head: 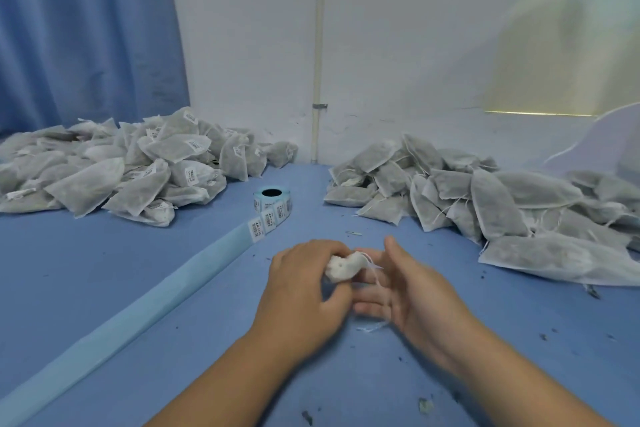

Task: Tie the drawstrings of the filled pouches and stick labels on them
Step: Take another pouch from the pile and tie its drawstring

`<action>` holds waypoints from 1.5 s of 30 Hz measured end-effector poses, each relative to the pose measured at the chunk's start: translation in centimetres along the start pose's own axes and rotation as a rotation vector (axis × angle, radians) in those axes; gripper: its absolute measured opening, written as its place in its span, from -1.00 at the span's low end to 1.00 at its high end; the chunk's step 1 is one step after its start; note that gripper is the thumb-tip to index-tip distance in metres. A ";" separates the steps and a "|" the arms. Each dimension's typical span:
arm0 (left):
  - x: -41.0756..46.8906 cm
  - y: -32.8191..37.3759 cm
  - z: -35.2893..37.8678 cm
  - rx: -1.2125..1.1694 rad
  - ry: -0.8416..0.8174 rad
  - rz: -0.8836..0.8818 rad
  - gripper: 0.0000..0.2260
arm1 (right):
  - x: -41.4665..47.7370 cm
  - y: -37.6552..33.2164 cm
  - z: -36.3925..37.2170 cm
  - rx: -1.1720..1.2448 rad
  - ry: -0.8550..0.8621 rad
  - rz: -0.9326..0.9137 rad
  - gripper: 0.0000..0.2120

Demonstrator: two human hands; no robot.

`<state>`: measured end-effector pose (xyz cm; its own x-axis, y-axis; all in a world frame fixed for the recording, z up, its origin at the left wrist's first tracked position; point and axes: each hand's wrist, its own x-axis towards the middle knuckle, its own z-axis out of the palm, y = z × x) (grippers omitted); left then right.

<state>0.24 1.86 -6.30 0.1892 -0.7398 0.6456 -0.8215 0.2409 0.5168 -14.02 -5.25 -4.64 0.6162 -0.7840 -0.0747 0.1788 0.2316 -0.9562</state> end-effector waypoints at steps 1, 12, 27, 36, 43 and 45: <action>0.1 -0.1 -0.2 0.038 -0.006 -0.037 -0.82 | -0.2 0.0 0.2 0.011 -0.017 0.032 -0.44; 0.3 -0.2 -1.3 0.429 -0.057 -0.058 -0.80 | -2.1 -0.5 0.9 -0.317 -0.041 -0.021 -0.69; -0.7 3.1 1.0 -0.360 -0.316 -0.153 -0.76 | -2.5 -2.9 -0.9 -0.376 0.124 -0.289 -0.76; 0.5 3.2 0.0 -0.735 -0.293 -0.479 -0.82 | -2.0 -2.5 -1.6 -0.593 0.248 -0.388 -0.82; 0.6 3.6 -1.1 -1.022 -0.347 -0.453 -0.82 | -2.1 -2.0 -1.2 -0.579 0.204 -0.444 -0.80; 0.7 3.5 -1.1 -1.132 -0.319 -0.434 -0.80 | -2.0 -1.7 -1.0 -0.591 0.170 -0.450 -0.81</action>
<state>-1.89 2.89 -3.41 0.0599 -0.9740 0.2185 0.2284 0.2264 0.9469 -16.29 -4.63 -3.10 0.4462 -0.8187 0.3615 -0.0849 -0.4409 -0.8935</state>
